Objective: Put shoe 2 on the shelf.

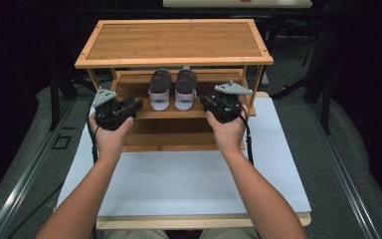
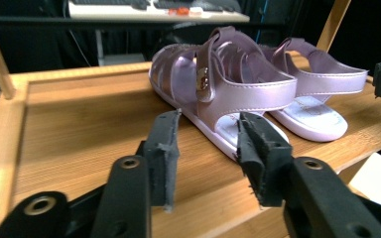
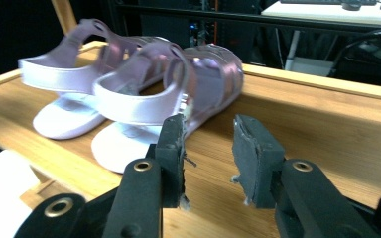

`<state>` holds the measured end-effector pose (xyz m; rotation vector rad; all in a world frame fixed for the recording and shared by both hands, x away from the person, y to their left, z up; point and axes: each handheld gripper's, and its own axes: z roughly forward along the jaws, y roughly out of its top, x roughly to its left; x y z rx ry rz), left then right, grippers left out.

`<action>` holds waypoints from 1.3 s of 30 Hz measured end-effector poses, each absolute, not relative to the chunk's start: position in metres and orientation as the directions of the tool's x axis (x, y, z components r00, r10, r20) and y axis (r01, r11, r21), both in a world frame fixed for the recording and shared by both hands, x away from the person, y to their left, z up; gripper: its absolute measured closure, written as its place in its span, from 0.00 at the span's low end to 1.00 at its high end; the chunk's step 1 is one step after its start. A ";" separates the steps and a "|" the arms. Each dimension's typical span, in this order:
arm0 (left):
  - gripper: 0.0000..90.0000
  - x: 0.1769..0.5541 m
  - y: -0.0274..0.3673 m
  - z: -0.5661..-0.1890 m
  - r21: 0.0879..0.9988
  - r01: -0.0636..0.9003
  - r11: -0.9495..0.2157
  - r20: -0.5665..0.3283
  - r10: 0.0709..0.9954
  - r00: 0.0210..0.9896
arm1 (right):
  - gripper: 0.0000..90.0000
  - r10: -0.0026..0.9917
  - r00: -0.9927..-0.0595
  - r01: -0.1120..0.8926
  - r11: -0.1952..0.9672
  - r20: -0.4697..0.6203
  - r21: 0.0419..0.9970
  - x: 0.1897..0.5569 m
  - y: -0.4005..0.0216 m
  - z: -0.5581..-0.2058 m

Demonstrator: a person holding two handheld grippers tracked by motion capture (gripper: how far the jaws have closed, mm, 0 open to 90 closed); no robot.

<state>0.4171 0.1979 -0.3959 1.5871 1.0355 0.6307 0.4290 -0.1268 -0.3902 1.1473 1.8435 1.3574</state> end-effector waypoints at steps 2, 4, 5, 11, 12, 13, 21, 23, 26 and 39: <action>0.72 0.422 0.197 -0.395 0.950 0.312 -0.019 -0.138 0.870 0.473 | 0.73 0.883 -0.467 0.305 0.107 0.051 0.947 0.432 -0.128 -0.392; 0.74 0.428 0.195 -0.394 0.945 0.327 -0.009 -0.150 0.876 0.458 | 0.73 0.888 -0.456 0.307 0.091 0.062 0.947 0.435 -0.129 -0.394; 0.76 0.431 0.193 -0.394 0.943 0.331 -0.009 -0.148 0.882 0.447 | 0.74 0.886 -0.457 0.311 0.083 0.073 0.947 0.437 -0.130 -0.394; 0.88 0.447 0.188 -0.394 0.924 0.382 -0.024 -0.149 0.897 0.415 | 0.84 0.890 -0.442 0.345 0.055 0.111 0.937 0.447 -0.129 -0.397; 0.90 0.449 0.187 -0.394 0.921 0.387 -0.031 -0.143 0.899 0.413 | 0.86 0.890 -0.442 0.348 0.058 0.109 0.936 0.448 -0.128 -0.398; 0.91 0.450 0.186 -0.394 0.920 0.391 -0.036 -0.140 0.901 0.411 | 0.88 0.891 -0.442 0.353 0.067 0.103 0.933 0.449 -0.127 -0.398; 1.00 0.458 0.176 -0.396 0.896 0.433 -0.096 -0.098 0.910 0.404 | 0.99 0.889 -0.449 0.396 0.107 0.091 0.912 0.453 -0.113 -0.401; 1.00 0.460 0.175 -0.396 0.888 0.449 -0.102 -0.100 0.909 0.406 | 0.99 0.892 -0.445 0.399 0.116 0.082 0.910 0.454 -0.108 -0.401; 1.00 0.463 0.171 -0.398 0.874 0.474 -0.110 -0.103 0.910 0.401 | 0.97 0.898 -0.433 0.406 0.117 0.078 0.906 0.456 -0.104 -0.400; 1.00 0.464 0.164 -0.397 0.864 0.486 -0.135 -0.092 0.905 0.416 | 0.98 0.901 -0.428 0.427 0.129 0.075 0.895 0.463 -0.097 -0.399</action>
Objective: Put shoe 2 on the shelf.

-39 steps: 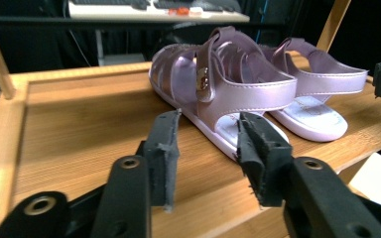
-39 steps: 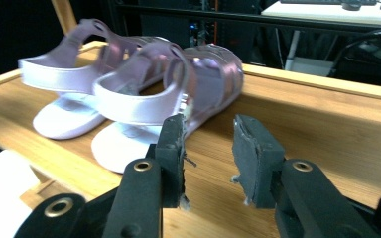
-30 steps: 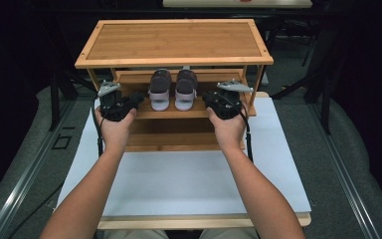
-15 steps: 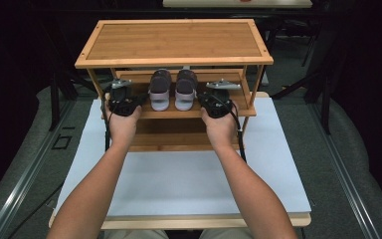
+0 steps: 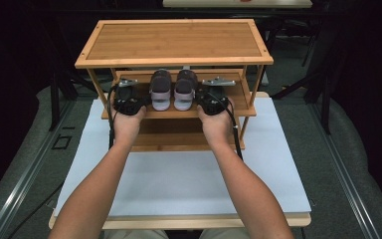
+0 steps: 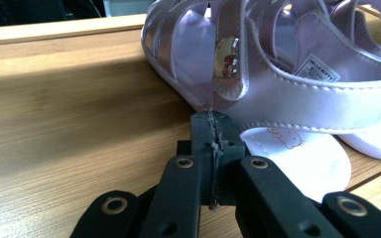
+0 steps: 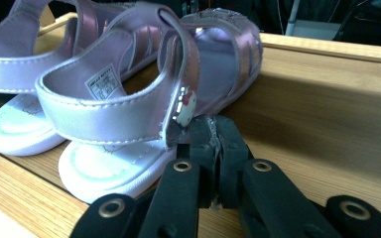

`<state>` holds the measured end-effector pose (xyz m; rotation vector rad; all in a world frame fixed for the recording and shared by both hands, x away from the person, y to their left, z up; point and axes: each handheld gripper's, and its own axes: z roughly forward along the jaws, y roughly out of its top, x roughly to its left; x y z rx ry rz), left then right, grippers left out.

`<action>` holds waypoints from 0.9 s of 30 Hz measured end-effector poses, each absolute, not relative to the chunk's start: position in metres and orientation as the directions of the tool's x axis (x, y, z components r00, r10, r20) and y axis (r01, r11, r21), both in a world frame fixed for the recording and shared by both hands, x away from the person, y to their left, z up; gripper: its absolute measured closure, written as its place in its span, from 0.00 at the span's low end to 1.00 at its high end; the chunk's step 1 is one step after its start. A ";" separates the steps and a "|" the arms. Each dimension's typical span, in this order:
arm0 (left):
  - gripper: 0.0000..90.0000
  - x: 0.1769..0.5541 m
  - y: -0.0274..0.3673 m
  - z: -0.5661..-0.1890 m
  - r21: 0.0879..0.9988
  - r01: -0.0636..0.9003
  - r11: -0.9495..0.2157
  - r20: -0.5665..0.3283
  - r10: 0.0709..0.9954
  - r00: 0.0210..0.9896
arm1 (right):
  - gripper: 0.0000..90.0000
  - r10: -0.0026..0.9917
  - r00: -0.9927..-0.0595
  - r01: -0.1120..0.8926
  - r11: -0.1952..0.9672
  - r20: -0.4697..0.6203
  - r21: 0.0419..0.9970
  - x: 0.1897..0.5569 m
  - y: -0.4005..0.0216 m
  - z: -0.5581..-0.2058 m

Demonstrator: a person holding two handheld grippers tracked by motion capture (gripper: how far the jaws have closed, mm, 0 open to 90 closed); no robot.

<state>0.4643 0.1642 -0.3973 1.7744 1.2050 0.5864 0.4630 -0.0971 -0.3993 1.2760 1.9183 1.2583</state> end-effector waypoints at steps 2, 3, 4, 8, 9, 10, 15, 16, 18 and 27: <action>1.00 0.464 0.164 -0.397 0.864 0.486 -0.131 -0.096 0.905 0.414 | 0.98 0.901 -0.426 0.431 0.129 0.075 0.893 0.463 -0.095 -0.401; 1.00 0.464 0.164 -0.397 0.865 0.485 -0.127 -0.100 0.904 0.415 | 0.98 0.900 -0.429 0.432 0.130 0.077 0.892 0.464 -0.095 -0.401; 1.00 0.464 0.163 -0.397 0.866 0.484 -0.130 -0.100 0.902 0.421 | 0.98 0.898 -0.433 0.436 0.129 0.082 0.891 0.464 -0.094 -0.402; 1.00 0.464 0.161 -0.397 0.866 0.482 -0.130 -0.106 0.895 0.433 | 0.97 0.899 -0.431 0.435 0.129 0.080 0.891 0.465 -0.092 -0.403; 1.00 0.464 0.161 -0.397 0.866 0.482 -0.132 -0.106 0.895 0.434 | 0.96 0.898 -0.433 0.434 0.132 0.078 0.891 0.465 -0.091 -0.403; 1.00 0.465 0.160 -0.397 0.866 0.483 -0.132 -0.105 0.895 0.433 | 0.97 0.899 -0.432 0.433 0.133 0.076 0.891 0.465 -0.091 -0.403; 1.00 0.465 0.157 -0.396 0.869 0.476 -0.133 -0.102 0.894 0.435 | 0.99 0.896 -0.436 0.434 0.134 0.078 0.891 0.465 -0.090 -0.403; 1.00 0.465 0.156 -0.396 0.871 0.474 -0.130 -0.104 0.894 0.437 | 1.00 0.897 -0.435 0.436 0.131 0.081 0.890 0.465 -0.090 -0.403; 1.00 0.466 0.155 -0.395 0.870 0.473 -0.141 -0.094 0.893 0.440 | 1.00 0.897 -0.433 0.437 0.127 0.084 0.890 0.466 -0.088 -0.403; 1.00 0.472 0.154 -0.392 0.865 0.464 -0.192 -0.053 0.884 0.464 | 1.00 0.898 -0.425 0.460 0.107 0.113 0.881 0.470 -0.087 -0.402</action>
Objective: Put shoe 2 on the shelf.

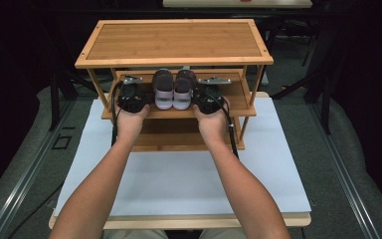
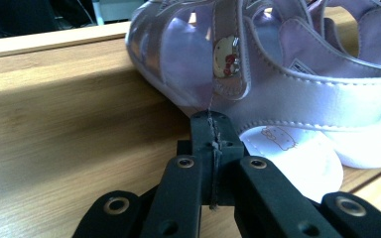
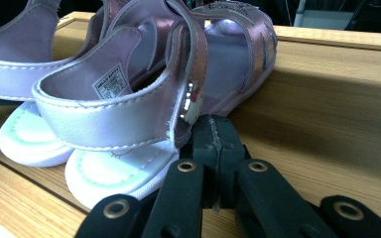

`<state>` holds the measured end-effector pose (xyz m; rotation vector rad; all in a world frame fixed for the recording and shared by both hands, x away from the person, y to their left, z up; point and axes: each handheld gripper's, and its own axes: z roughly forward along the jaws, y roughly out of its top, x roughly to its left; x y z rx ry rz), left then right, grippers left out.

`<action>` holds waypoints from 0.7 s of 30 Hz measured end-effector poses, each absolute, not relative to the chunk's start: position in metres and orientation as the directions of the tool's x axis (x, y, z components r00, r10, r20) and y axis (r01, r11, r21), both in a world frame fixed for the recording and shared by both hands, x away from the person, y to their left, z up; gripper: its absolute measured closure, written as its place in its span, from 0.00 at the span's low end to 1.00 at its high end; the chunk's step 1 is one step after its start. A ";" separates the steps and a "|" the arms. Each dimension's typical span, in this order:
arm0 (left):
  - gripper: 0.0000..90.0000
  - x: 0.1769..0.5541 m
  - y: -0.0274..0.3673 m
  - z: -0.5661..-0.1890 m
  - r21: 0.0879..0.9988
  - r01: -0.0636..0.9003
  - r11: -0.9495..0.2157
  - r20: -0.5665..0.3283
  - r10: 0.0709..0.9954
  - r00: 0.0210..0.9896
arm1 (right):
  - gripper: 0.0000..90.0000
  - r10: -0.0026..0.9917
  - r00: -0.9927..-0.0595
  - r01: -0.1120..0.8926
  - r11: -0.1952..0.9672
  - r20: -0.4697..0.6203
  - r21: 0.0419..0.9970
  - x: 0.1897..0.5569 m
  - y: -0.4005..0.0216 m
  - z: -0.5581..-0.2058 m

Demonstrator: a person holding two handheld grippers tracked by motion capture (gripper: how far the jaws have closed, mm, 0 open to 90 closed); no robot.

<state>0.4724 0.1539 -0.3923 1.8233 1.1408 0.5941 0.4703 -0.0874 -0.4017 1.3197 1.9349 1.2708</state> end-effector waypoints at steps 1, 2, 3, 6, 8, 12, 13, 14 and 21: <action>1.00 0.474 0.154 -0.393 0.865 0.463 -0.190 -0.056 0.883 0.466 | 1.00 0.899 -0.421 0.463 0.102 0.117 0.880 0.471 -0.088 -0.402; 1.00 0.475 0.155 -0.393 0.866 0.465 -0.185 -0.065 0.880 0.470 | 1.00 0.896 -0.426 0.468 0.100 0.125 0.878 0.472 -0.088 -0.402; 1.00 0.477 0.158 -0.394 0.865 0.472 -0.169 -0.087 0.876 0.474 | 1.00 0.892 -0.434 0.469 0.104 0.127 0.877 0.472 -0.088 -0.402; 1.00 0.477 0.159 -0.395 0.867 0.471 -0.163 -0.100 0.870 0.483 | 1.00 0.884 -0.447 0.474 0.104 0.137 0.875 0.475 -0.089 -0.401; 1.00 0.477 0.159 -0.394 0.867 0.470 -0.165 -0.093 0.873 0.478 | 1.00 0.884 -0.450 0.467 0.114 0.124 0.877 0.475 -0.089 -0.401; 1.00 0.475 0.157 -0.393 0.870 0.467 -0.160 -0.093 0.877 0.472 | 1.00 0.889 -0.446 0.456 0.128 0.102 0.881 0.473 -0.089 -0.401; 1.00 0.475 0.158 -0.394 0.868 0.472 -0.154 -0.102 0.875 0.474 | 1.00 0.888 -0.447 0.459 0.124 0.109 0.880 0.474 -0.089 -0.401; 1.00 0.475 0.158 -0.394 0.868 0.472 -0.155 -0.102 0.874 0.476 | 1.00 0.880 -0.460 0.461 0.122 0.119 0.879 0.474 -0.090 -0.401; 1.00 0.473 0.157 -0.393 0.869 0.464 -0.173 -0.064 0.890 0.451 | 1.00 0.882 -0.458 0.462 0.135 0.106 0.876 0.474 -0.090 -0.400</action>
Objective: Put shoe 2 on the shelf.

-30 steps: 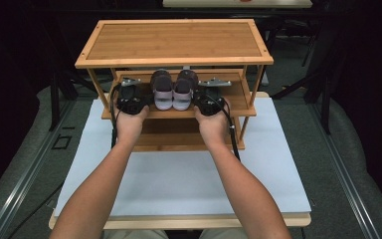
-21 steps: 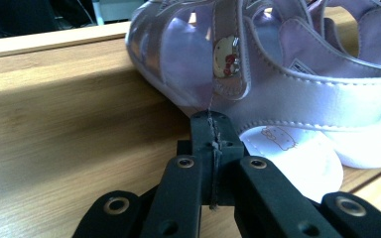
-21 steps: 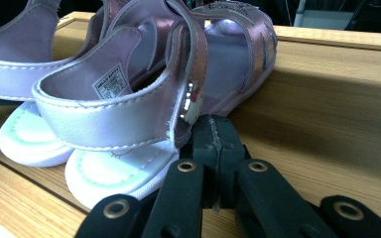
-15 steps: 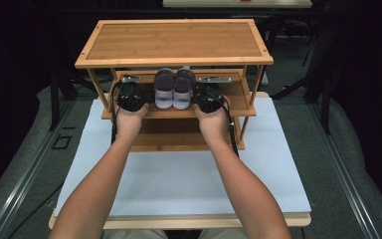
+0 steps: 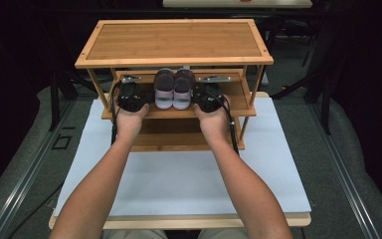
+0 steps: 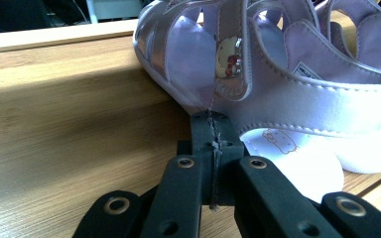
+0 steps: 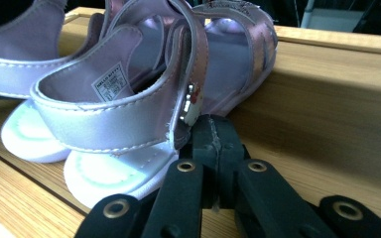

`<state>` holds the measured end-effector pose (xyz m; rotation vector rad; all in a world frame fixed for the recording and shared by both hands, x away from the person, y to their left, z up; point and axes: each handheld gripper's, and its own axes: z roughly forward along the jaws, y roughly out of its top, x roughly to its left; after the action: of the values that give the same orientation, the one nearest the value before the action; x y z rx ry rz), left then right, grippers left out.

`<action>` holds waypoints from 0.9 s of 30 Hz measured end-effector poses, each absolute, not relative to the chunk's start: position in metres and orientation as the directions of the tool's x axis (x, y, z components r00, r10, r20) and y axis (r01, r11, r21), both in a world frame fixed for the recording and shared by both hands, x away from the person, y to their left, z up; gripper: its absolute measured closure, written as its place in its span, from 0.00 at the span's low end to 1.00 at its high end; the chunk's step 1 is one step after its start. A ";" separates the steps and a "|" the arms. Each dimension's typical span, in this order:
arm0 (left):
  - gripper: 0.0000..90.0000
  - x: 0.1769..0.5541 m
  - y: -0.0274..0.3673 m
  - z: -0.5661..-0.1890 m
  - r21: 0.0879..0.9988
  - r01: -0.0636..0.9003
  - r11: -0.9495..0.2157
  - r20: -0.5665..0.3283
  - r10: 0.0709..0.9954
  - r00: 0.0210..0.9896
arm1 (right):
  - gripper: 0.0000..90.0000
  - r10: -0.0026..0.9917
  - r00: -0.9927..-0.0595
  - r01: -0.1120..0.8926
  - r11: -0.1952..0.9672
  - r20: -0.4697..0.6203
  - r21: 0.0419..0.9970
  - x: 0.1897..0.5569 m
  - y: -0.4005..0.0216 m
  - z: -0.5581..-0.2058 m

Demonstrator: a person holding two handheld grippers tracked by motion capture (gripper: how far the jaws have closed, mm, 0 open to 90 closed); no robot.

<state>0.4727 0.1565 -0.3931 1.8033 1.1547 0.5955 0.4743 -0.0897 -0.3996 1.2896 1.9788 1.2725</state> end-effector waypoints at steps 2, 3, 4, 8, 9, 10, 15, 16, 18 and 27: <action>1.00 0.467 0.154 -0.391 0.879 0.443 -0.173 -0.035 0.905 0.424 | 1.00 0.884 -0.464 0.436 0.170 0.059 0.883 0.472 -0.090 -0.399; 1.00 0.465 0.154 -0.390 0.882 0.438 -0.173 -0.033 0.905 0.423 | 1.00 0.890 -0.456 0.420 0.186 0.029 0.888 0.469 -0.090 -0.398; 1.00 0.463 0.154 -0.390 0.885 0.438 -0.159 -0.045 0.907 0.420 | 1.00 0.895 -0.446 0.407 0.189 0.013 0.894 0.466 -0.092 -0.398; 1.00 0.453 0.158 -0.387 0.894 0.420 -0.155 -0.052 0.896 0.440 | 1.00 0.886 -0.464 0.352 0.160 0.024 0.922 0.455 -0.101 -0.393; 1.00 0.450 0.159 -0.386 0.898 0.414 -0.149 -0.059 0.892 0.449 | 1.00 0.881 -0.471 0.347 0.155 0.029 0.925 0.451 -0.103 -0.391; 1.00 0.447 0.161 -0.385 0.904 0.403 -0.141 -0.066 0.887 0.456 | 1.00 0.878 -0.478 0.339 0.163 0.021 0.927 0.448 -0.105 -0.389; 1.00 0.425 0.171 -0.382 0.918 0.370 -0.143 -0.070 0.859 0.507 | 1.00 0.860 -0.510 0.319 0.179 0.009 0.931 0.430 -0.113 -0.385; 1.00 0.420 0.174 -0.383 0.920 0.366 -0.141 -0.072 0.856 0.512 | 1.00 0.859 -0.512 0.318 0.185 0.004 0.930 0.426 -0.115 -0.385; 1.00 0.413 0.180 -0.385 0.919 0.369 -0.135 -0.086 0.847 0.524 | 1.00 0.851 -0.525 0.316 0.190 0.004 0.929 0.420 -0.118 -0.387; 0.99 0.382 0.201 -0.407 0.923 0.373 -0.094 -0.142 0.818 0.557 | 1.00 0.840 -0.538 0.281 0.264 -0.076 0.923 0.383 -0.128 -0.409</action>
<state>0.3821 0.2006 -0.4070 1.6947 1.0051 0.5062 0.3830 -0.1277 -0.4086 1.0103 1.9641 1.2593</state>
